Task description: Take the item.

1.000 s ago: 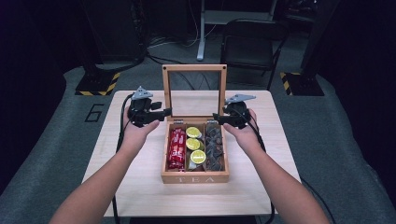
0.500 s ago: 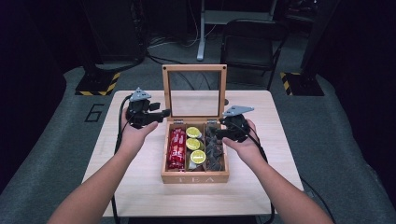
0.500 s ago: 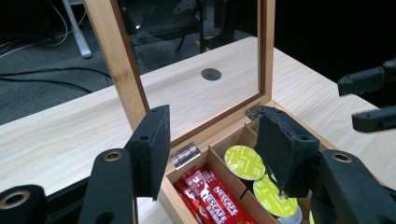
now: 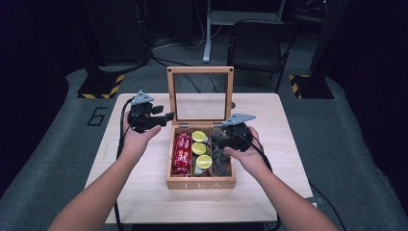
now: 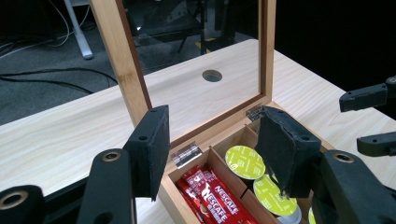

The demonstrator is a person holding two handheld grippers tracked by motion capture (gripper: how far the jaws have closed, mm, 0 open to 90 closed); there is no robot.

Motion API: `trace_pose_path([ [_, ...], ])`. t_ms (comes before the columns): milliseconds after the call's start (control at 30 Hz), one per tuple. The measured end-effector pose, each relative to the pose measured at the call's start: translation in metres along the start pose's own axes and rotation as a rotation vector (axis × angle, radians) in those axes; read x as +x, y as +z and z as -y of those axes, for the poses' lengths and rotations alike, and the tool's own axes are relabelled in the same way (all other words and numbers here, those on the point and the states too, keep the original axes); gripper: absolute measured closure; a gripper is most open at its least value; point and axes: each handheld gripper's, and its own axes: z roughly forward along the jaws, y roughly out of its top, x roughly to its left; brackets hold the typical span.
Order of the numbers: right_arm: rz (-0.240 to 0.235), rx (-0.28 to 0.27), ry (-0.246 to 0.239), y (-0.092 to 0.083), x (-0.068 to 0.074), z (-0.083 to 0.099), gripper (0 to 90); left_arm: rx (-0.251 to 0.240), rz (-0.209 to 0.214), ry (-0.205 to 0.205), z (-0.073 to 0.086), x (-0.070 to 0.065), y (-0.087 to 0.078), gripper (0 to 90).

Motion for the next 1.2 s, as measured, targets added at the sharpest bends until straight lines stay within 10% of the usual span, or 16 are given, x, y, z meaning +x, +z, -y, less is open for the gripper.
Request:
trace_pose_path([
  [1200, -0.149, 0.090, -0.062, 0.032, 0.051, 0.041, 35.5, 0.007, -0.002, -0.002, 0.001, -0.003, -0.002, 43.5],
])
